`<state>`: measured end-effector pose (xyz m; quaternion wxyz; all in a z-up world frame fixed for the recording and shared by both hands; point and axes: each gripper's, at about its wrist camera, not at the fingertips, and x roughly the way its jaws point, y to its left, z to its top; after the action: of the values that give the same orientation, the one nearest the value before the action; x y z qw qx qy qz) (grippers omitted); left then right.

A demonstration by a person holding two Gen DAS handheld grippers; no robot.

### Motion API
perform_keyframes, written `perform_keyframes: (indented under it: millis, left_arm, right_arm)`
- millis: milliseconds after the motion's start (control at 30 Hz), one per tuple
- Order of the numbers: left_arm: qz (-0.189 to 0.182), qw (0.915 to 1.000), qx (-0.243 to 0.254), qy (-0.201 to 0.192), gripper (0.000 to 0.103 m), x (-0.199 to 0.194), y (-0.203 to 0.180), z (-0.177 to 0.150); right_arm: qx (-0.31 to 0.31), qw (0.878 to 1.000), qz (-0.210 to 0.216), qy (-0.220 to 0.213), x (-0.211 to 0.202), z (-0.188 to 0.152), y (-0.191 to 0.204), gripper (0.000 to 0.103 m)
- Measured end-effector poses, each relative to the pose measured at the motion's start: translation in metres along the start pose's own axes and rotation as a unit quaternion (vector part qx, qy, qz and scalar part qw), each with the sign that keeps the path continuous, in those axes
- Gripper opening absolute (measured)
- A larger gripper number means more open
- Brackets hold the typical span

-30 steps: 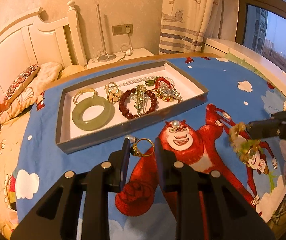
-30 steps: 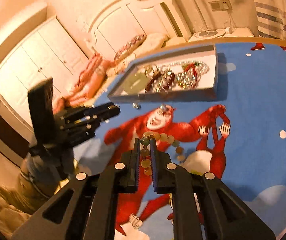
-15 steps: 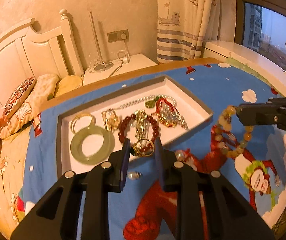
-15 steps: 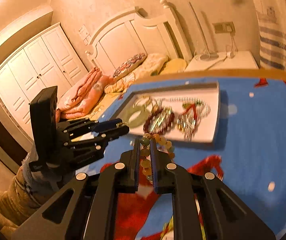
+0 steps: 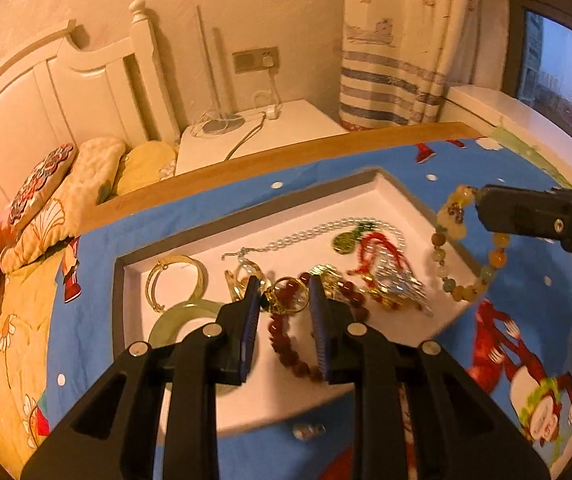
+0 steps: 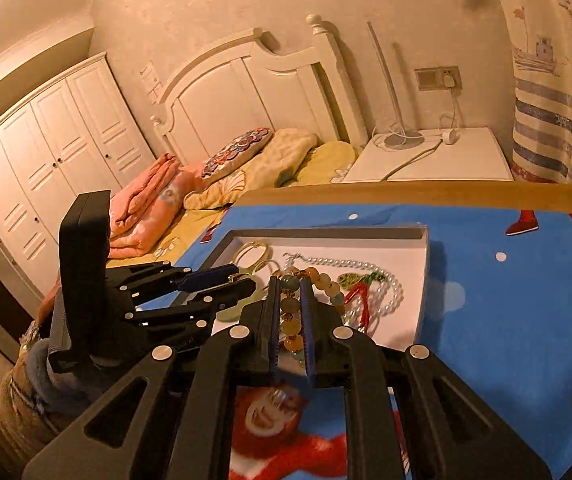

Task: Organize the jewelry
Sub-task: 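Carry the ring and bead bracelet into the tray and release both, then grasp the second pearl earring with the right tool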

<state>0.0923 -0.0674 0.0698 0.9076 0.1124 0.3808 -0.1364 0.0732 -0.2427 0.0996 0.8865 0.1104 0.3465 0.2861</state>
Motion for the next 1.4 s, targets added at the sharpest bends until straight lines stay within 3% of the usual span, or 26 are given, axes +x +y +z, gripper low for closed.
perform_keyframes:
  millis: [133,200,233,267,300,367,533,767,1100,1400]
  left_arm:
    - [0.025,0.9991,-0.029,0.018,0.025,0.021,0.011,0.004]
    - [0.037,0.998,-0.046,0.022,0.042,0.024,0.018,0.003]
    - [0.045,0.9973,-0.056,0.019,0.062,0.023,0.023,0.002]
    - [0.053,0.9965,-0.064,0.009,0.074,0.019,0.027,0.0]
    - [0.064,0.9954,-0.071,-0.001,0.076,0.013,0.032,-0.003]
    - [0.071,0.9943,-0.079,-0.007,0.077,0.004,0.04,-0.008]
    - [0.088,0.9897,-0.111,-0.02,0.086,-0.025,0.063,-0.034]
    - [0.065,0.9894,-0.129,-0.013,0.086,-0.055,0.06,-0.087]
    - [0.035,0.9916,-0.124,0.011,0.086,-0.044,0.03,-0.118]
    - [0.019,0.9927,-0.117,0.025,0.086,-0.037,0.022,-0.116]
  right_arm:
    - [-0.001,1.0,-0.012,0.015,0.027,0.0,-0.006,0.013]
    - [-0.005,0.999,-0.023,0.023,0.036,-0.001,-0.006,0.016]
    - [-0.004,0.999,-0.025,0.031,0.04,-0.003,-0.006,0.021]
    - [-0.001,0.999,-0.024,0.035,0.04,-0.004,-0.006,0.029]
    - [0.0,0.999,-0.021,0.033,0.038,-0.007,-0.007,0.048]
    - [-0.009,0.999,-0.024,0.021,0.03,-0.013,-0.004,0.055]
    - [-0.032,0.999,-0.026,0.032,0.015,-0.031,0.005,0.055]
    - [-0.085,0.992,-0.028,0.087,0.016,-0.072,0.028,0.054]
    - [-0.113,0.982,-0.061,0.136,0.05,-0.087,0.045,0.027]
    - [-0.134,0.976,-0.096,0.141,0.058,-0.09,0.051,0.017]
